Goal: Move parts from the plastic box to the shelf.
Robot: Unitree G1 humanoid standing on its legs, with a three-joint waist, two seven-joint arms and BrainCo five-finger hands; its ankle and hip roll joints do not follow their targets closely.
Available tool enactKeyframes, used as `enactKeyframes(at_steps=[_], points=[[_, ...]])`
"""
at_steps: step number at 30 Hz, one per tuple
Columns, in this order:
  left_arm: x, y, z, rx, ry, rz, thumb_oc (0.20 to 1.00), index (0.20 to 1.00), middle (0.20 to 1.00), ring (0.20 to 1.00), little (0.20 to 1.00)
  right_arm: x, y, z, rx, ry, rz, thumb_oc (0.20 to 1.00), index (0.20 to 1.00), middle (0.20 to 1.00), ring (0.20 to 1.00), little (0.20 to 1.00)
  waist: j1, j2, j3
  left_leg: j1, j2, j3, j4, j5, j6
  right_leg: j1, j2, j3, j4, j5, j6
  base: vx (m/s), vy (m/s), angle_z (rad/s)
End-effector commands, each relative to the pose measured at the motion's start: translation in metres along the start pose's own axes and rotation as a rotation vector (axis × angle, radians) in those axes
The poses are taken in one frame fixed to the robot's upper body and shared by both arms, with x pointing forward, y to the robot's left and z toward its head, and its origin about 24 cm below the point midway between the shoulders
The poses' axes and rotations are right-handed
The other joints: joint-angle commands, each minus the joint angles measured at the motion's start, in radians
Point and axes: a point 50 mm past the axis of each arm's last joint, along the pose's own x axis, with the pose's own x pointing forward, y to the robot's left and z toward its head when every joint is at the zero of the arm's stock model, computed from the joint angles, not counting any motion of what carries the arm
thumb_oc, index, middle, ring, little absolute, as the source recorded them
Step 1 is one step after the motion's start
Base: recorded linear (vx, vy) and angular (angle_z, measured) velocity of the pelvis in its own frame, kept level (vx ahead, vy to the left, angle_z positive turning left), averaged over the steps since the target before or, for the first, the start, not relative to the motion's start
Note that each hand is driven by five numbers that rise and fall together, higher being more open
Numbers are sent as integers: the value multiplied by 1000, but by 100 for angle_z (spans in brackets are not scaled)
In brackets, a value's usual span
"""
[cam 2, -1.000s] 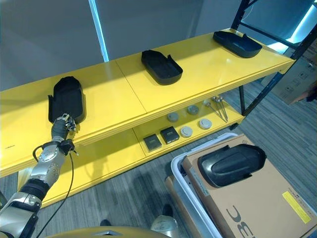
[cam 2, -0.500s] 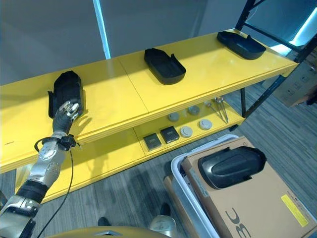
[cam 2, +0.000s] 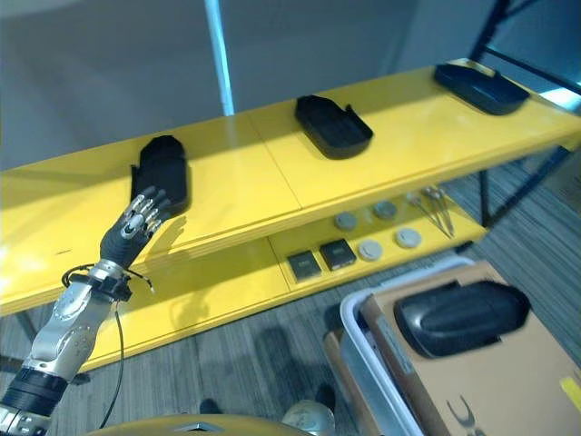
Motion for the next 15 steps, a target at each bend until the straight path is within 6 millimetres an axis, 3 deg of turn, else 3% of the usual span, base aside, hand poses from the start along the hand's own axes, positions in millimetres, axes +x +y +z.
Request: enactKeyframes(at_steps=[1,3,4,6,10,13,15], points=[[3,-7,11,55,-19,-108,1000,1000,1000,1000,1000,-1,1,-11,-45,50,-20,1000,1000,1000,1000,1000,19,28,1,-9,6,8,3,-79,40,25,-22,-146,172,-175,35,-235,3,-187],[-1,-8,-8,51,91,-84,1000,1000,1000,1000,1000,1,-3,-1,-37,47,-28,1000,1000,1000,1000,1000,38,25,1,-40,23,45,30,-73,49,43,-2,-204,194,-219,6,-218,-136,-151],[-10,-3,-33,11,210,-3,1000,1000,1000,1000,1000,2,-4,5,-80,36,-19,1000,1000,1000,1000,1000,45,9,3,-52,51,94,50,-66,46,70,-4,-264,151,-222,-9,-170,-292,-125],[-23,6,-60,28,333,76,1000,1000,1000,1000,1000,2,-3,3,-113,38,5,1000,1000,1000,1000,1000,47,-12,9,-55,87,141,79,-66,36,109,14,-300,63,-196,-13,-87,-371,-191],[-66,30,-129,164,658,315,1000,1000,1000,1000,1000,-2,1,-14,-139,75,8,1000,1000,1000,1000,1000,-8,-37,9,-77,187,191,127,-31,-16,139,86,-272,-55,-162,-29,-66,-386,-136],[-95,42,-160,216,842,494,1000,1000,1000,1000,1000,-5,0,-29,-167,117,-8,1000,1000,1000,1000,1000,-50,-50,4,-88,236,227,186,-27,-39,145,108,-263,-99,-158,-47,-28,-256,-72],[-108,48,-169,212,894,556,1000,1000,1000,1000,1000,-5,-1,-31,-181,118,-18,1000,1000,1000,1000,1000,-62,-54,5,-89,257,225,229,-27,-52,143,118,-257,-110,-163,-59,-3,-149,-21]])
